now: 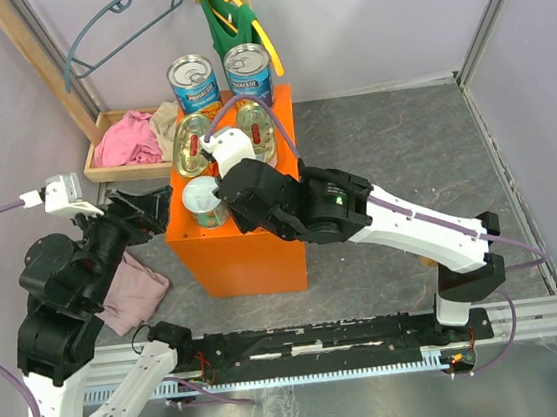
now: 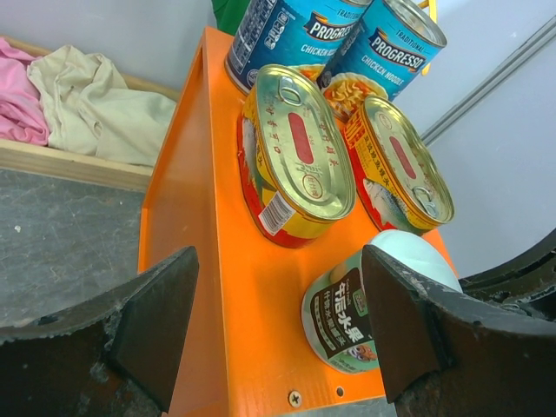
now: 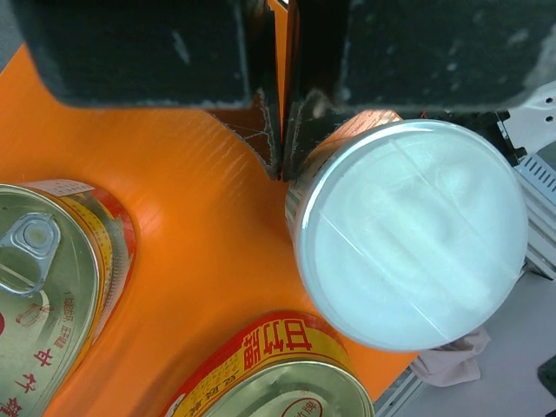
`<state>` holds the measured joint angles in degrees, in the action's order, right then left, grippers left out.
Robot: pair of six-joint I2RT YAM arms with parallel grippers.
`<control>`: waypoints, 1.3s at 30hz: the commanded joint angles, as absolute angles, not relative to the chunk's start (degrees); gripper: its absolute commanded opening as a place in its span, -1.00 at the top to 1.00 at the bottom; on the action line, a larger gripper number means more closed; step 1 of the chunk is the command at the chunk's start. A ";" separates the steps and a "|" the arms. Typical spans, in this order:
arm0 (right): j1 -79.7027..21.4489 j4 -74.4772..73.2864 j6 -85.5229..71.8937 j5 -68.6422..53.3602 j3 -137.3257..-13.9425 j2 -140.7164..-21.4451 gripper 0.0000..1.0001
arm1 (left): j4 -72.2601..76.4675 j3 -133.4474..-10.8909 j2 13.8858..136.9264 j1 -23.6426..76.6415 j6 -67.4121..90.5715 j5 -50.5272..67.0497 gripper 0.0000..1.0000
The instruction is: Place and organize the canned foods onto the counter
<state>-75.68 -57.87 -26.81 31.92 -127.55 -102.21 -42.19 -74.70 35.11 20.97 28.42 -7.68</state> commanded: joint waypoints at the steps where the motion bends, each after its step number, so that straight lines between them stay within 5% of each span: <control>1: -75.67 -57.66 -27.92 32.51 -127.98 -99.30 0.87 | -44.32 -78.69 35.18 20.82 26.70 -9.28 -0.64; 39: -77.23 -57.77 -28.84 27.92 -133.93 -104.26 0.88 | -47.02 -75.23 32.33 20.83 27.53 -9.04 -0.60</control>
